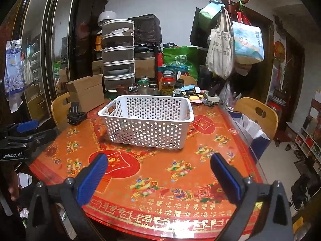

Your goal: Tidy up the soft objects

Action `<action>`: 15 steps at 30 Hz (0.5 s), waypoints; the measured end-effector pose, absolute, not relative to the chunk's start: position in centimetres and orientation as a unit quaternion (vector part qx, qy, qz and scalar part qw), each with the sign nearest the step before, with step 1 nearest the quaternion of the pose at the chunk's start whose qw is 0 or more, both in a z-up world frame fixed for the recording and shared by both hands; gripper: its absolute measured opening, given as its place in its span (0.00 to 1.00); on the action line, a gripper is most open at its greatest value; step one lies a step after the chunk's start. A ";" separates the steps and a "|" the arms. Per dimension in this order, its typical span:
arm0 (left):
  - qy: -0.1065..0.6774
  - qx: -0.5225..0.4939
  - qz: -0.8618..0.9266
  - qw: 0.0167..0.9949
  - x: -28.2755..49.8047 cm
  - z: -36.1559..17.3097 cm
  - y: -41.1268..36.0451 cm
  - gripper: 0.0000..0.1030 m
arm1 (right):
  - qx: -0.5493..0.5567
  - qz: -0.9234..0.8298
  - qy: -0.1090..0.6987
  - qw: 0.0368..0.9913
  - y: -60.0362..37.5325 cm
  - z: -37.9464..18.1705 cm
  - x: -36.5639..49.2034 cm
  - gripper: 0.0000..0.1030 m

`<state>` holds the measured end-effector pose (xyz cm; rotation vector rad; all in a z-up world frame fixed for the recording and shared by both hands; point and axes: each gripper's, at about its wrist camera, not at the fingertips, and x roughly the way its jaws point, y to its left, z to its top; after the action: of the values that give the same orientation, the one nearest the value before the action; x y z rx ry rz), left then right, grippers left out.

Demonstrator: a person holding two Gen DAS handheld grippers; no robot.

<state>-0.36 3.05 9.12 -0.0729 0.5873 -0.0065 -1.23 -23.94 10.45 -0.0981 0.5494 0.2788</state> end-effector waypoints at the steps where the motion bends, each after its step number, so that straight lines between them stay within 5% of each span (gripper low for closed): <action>1: 0.289 -0.036 -0.003 0.957 -0.5 9.2 3.0 1.00 | -0.047 0.138 0.272 0.951 -23.9 10.4 -1.2 0.99; 15: 0.292 -0.035 -0.005 0.956 -0.5 9.0 2.9 1.00 | -0.049 0.138 0.273 0.951 -23.9 10.3 -1.4 0.99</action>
<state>-0.45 2.94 8.99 -0.0708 0.5917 -0.0104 -1.38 -23.91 10.34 -0.0993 0.5555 0.2810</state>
